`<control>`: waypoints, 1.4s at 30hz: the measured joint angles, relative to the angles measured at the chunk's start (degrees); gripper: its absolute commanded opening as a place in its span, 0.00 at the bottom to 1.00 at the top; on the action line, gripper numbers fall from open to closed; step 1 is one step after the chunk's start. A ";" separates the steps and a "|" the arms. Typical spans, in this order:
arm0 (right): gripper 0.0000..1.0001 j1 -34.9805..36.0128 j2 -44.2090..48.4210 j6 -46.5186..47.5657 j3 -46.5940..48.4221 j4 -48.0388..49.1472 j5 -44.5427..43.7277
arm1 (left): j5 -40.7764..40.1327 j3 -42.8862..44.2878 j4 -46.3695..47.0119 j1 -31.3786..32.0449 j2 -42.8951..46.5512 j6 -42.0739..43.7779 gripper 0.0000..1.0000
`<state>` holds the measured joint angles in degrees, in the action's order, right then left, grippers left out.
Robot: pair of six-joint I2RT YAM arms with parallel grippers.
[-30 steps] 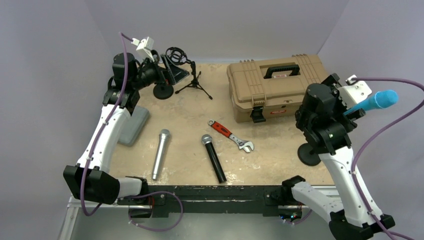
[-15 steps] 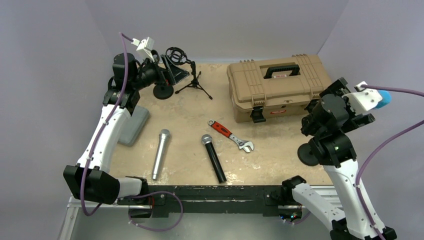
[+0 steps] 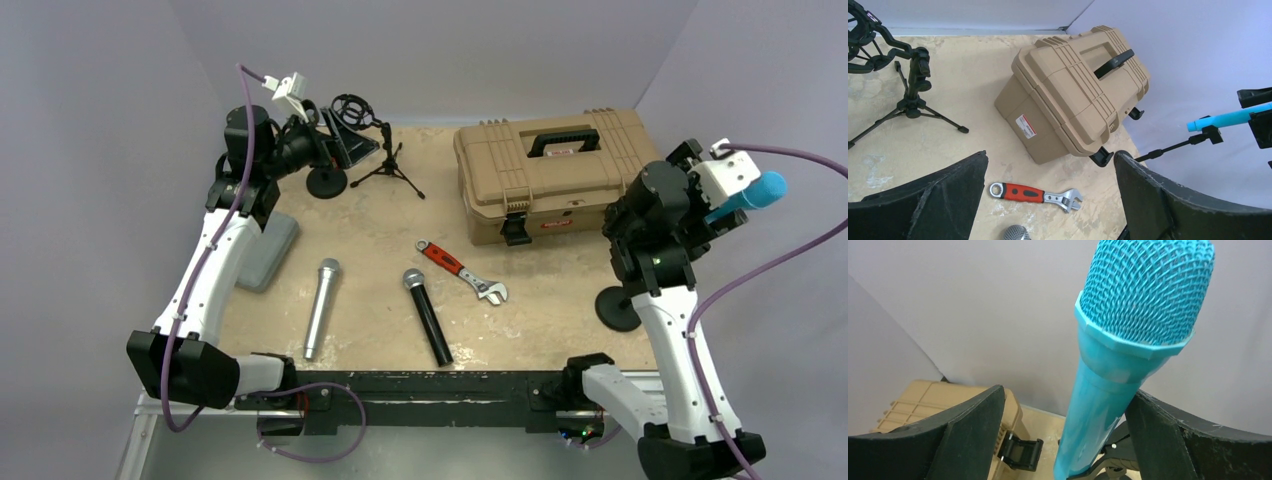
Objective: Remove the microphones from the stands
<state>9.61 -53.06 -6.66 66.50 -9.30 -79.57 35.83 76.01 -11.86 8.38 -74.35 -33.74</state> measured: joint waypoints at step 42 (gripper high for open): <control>0.00 -5.18 3.91 -0.13 12.39 -20.85 70.58 | 0.92 -0.92 1.51 0.02 0.31 -0.94 0.96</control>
<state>4.43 -49.15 -6.79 78.89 -30.15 -8.99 36.75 75.09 -10.35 8.40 -74.04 -34.68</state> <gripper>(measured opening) 0.361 0.961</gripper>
